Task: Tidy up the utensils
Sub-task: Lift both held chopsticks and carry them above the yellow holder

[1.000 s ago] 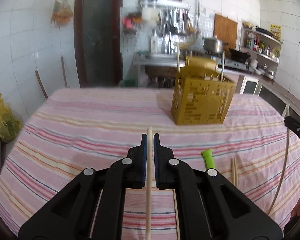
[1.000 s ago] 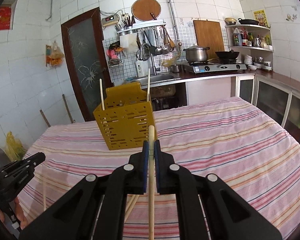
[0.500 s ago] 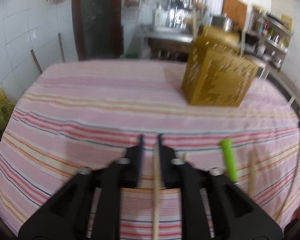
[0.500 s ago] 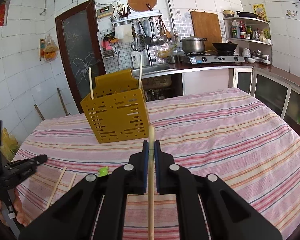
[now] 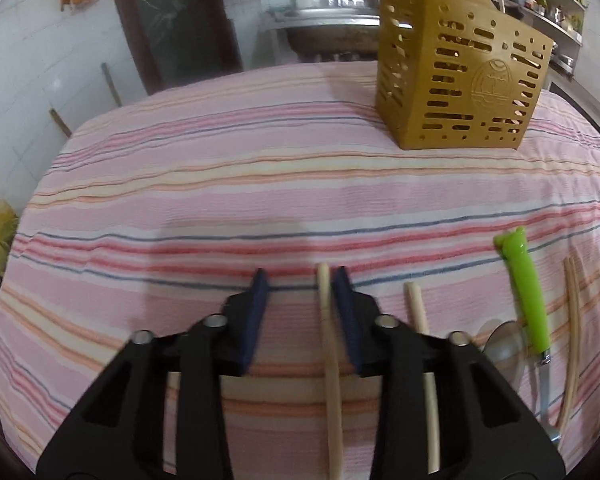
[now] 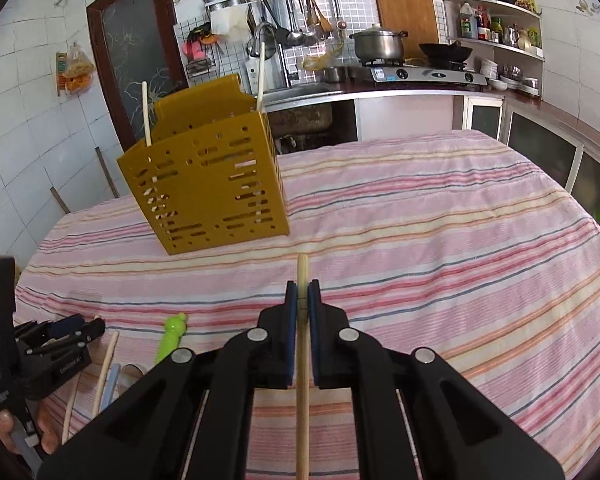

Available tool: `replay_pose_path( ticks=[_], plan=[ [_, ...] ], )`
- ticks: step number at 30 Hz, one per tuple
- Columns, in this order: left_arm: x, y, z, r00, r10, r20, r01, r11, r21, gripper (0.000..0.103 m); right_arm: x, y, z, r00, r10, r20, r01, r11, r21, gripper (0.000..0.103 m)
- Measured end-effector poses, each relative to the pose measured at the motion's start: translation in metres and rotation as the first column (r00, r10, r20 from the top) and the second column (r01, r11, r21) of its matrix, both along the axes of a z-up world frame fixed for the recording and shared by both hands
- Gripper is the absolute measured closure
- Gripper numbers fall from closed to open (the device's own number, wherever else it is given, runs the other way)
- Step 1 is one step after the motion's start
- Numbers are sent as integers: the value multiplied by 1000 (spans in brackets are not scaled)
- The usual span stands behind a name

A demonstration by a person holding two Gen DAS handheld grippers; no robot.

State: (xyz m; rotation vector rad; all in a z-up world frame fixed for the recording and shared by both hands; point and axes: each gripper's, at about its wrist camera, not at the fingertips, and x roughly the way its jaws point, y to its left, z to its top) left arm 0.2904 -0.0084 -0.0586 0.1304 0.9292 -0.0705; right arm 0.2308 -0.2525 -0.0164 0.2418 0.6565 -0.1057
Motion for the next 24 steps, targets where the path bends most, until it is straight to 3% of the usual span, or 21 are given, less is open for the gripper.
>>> replay_pose_path(
  ticks=[2, 6, 11, 17, 24],
  plan=[
    [3, 1, 1, 1000, -1, -11, 1, 1000, -17, 97, -2, 0, 3, 1000, 0, 6, 0, 1000, -1, 97],
    [1, 3, 8, 1000, 8, 9, -8, 999, -48, 98, -5, 0, 11, 1000, 2, 27, -2, 1000, 0, 97],
    [-24, 12, 45, 990, 34, 137, -19, 993, -113, 98, -12, 1, 25, 997, 4, 75, -5, 1000, 8, 97],
    [-75, 29, 99, 929, 72, 362, -18, 989, -149, 98, -32, 11, 50, 984, 22, 178, -20, 1000, -11, 97],
    [-120, 41, 119, 869, 114, 482, -40, 986, -160, 98, -63, 18, 67, 962, 37, 270, -26, 999, -42, 97]
  ],
)
